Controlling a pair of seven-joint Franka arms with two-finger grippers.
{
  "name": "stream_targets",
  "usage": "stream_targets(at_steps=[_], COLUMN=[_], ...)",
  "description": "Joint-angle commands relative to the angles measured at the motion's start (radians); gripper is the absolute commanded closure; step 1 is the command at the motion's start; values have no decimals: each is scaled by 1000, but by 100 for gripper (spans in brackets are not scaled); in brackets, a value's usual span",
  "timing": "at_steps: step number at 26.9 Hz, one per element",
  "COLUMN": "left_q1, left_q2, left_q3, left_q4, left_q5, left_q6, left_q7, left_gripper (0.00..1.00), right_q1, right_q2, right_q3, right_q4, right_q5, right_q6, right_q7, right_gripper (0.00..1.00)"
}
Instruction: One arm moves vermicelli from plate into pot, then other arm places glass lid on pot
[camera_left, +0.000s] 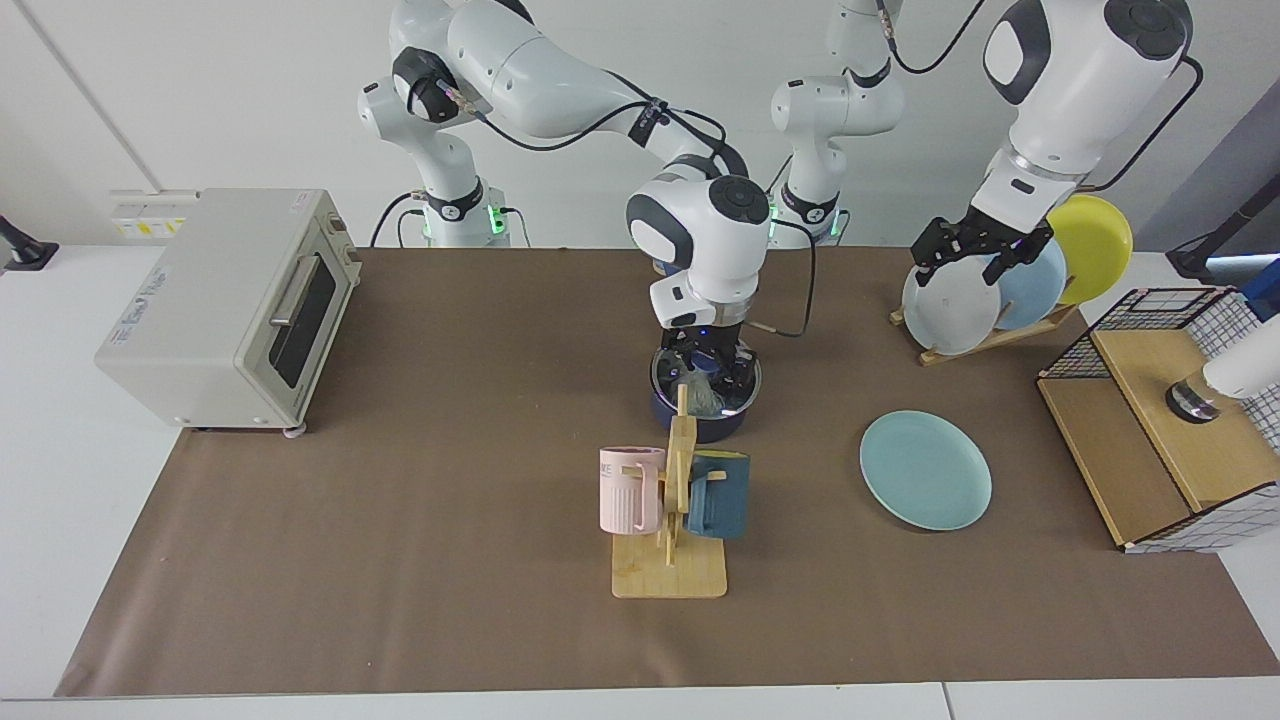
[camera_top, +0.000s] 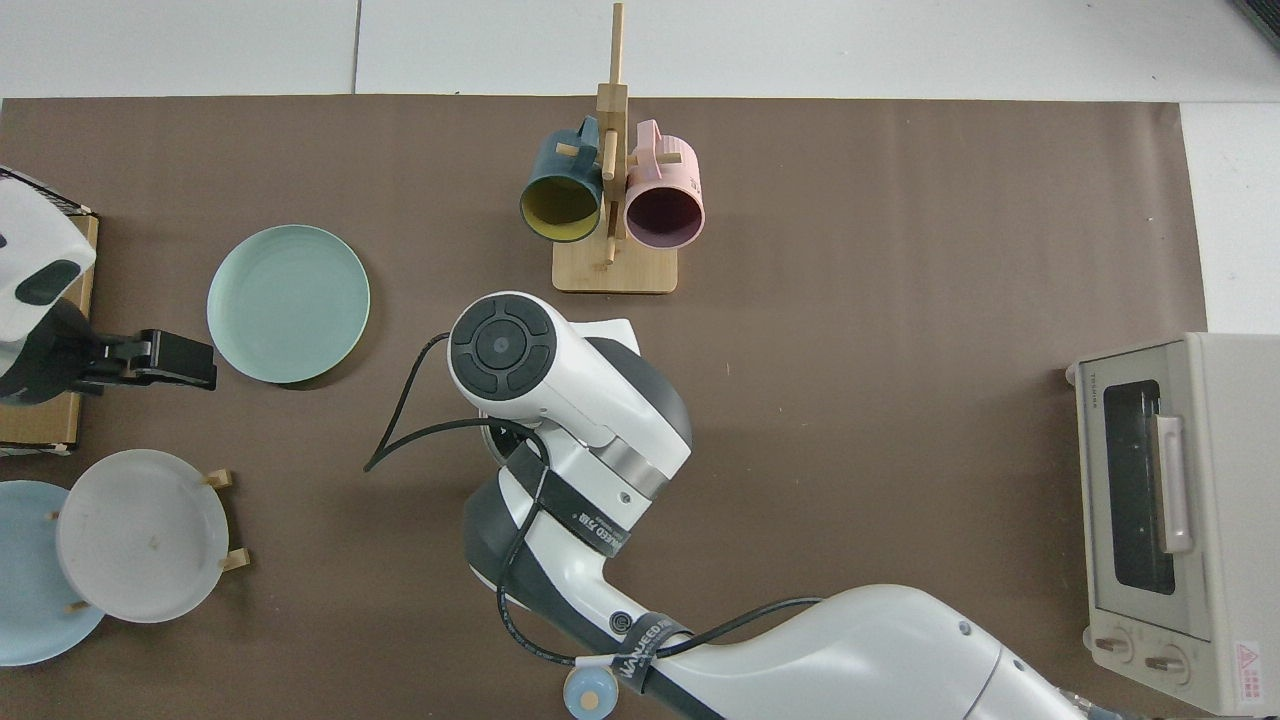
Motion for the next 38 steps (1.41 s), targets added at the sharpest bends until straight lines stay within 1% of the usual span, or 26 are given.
stream_targets(at_steps=[1,5,6,7,8,9,17,19,24,27,29,31,35,37,38], left_q1=[-7,-7,-6,-5,-4,-4,-4,-5,-5,-5,-4,-2,-1,-1,-1], left_q2=[-13,-13,-13,-13,-13,-13,-13,-13,-13,-13,-13,-13,-13,-13,-13], left_q3=[1,1,1,1,1,1,-1,-1,-1,-1,-1,-1,1,-1,-1], left_q4=[-5,-5,-5,-5,-5,-5,-5,-5,-5,-5,-5,-5,-5,-5,-5], left_q5=[20,20,20,20,20,20,20,20,20,20,20,20,20,20,20], left_q6=[-7,-7,-7,-7,-7,-7,-7,-7,-7,-7,-7,-7,-7,-7,-7], left_q7=[-15,-15,-15,-15,-15,-15,-15,-15,-15,-15,-15,-15,-15,-15,-15], left_gripper=[0,0,0,0,0,0,0,0,0,0,0,0,0,0,0], right_q1=[-17,-18,-20,-21,-27,-34,-38,-43,-55,-72,-95,-112,-188,-208,-215], right_q2=[-9,-9,-9,-9,-9,-10,-33,-41,-67,-110,-168,-214,-307,-360,-381], right_q3=[12,12,12,12,12,12,15,29,40,47,47,43,41,31,17], right_q4=[-44,-46,-46,-44,-44,-44,-30,-29,12,17,-3,-30,-124,-176,-194], right_q5=[17,17,19,19,19,17,19,32,43,45,55,91,132,151,161], right_q6=[17,17,17,15,15,15,-5,-11,-58,-77,-66,-67,-78,-78,-81], right_q7=[28,29,28,28,28,26,23,23,22,2,-90,-183,-294,-375,-415], right_gripper=[100,100,81,46,5,0,0,0,0,0,0,0,0,0,0])
